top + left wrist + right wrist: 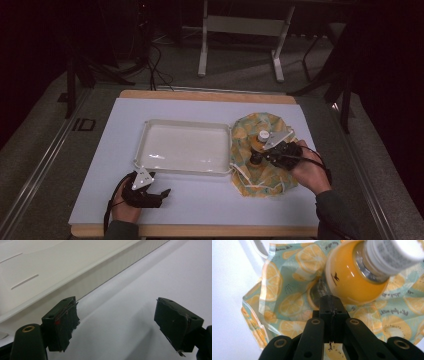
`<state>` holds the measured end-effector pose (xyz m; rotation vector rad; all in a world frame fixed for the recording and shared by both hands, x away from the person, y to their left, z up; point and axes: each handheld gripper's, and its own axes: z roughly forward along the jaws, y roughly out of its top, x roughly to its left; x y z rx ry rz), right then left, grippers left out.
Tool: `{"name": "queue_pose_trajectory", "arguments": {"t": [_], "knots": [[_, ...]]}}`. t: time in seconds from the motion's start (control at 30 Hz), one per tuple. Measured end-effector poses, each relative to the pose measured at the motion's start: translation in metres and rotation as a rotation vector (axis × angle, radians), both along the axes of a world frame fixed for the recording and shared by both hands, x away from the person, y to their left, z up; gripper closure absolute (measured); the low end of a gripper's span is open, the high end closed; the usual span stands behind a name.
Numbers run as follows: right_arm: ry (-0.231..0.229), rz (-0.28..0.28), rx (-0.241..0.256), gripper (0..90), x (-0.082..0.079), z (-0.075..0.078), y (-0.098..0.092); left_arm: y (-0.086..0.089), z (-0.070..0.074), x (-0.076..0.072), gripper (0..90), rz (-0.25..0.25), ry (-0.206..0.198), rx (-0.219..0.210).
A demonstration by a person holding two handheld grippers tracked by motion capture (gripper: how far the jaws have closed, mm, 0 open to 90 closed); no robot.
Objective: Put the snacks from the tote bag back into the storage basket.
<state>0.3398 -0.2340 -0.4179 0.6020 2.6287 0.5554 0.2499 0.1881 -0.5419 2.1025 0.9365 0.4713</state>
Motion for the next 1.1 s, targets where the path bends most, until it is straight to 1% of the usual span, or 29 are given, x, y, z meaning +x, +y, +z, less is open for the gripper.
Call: {"name": "queue_pose_trajectory", "arguments": {"t": [0.17,0.4,0.47,0.57,0.67,0.7,0.83,0.93,1.1], "knots": [[-0.007,0.038,-0.010,85.9,-0.002,0.013,0.004,0.000,0.000,0.000,19.0,0.000,0.001,-0.001],[-0.012,0.072,-0.069,82.2,-0.002,0.034,0.011,0.000,0.000,0.000,19.0,0.002,0.001,-0.002],[-0.007,0.085,-0.090,80.3,0.000,0.039,0.014,0.000,0.000,0.000,19.1,0.002,0.001,-0.003],[0.000,0.089,-0.100,79.6,0.001,0.041,0.015,0.000,0.000,0.000,19.0,0.002,0.001,-0.003],[0.009,0.095,-0.112,77.1,0.004,0.045,0.016,0.000,0.000,0.000,19.1,0.002,0.001,-0.001],[0.012,0.093,-0.118,74.6,0.005,0.046,0.016,0.000,0.000,0.000,19.1,0.002,0.001,0.000],[0.020,0.096,-0.131,71.5,0.008,0.050,0.015,-0.001,0.000,0.000,19.4,0.002,-0.001,0.004],[0.025,0.088,-0.141,68.6,0.012,0.053,0.012,-0.001,0.000,0.000,19.4,0.003,-0.001,0.011],[0.027,0.061,-0.130,62.4,0.019,0.056,0.009,-0.002,0.000,0.000,19.5,0.004,-0.002,0.018]]}}
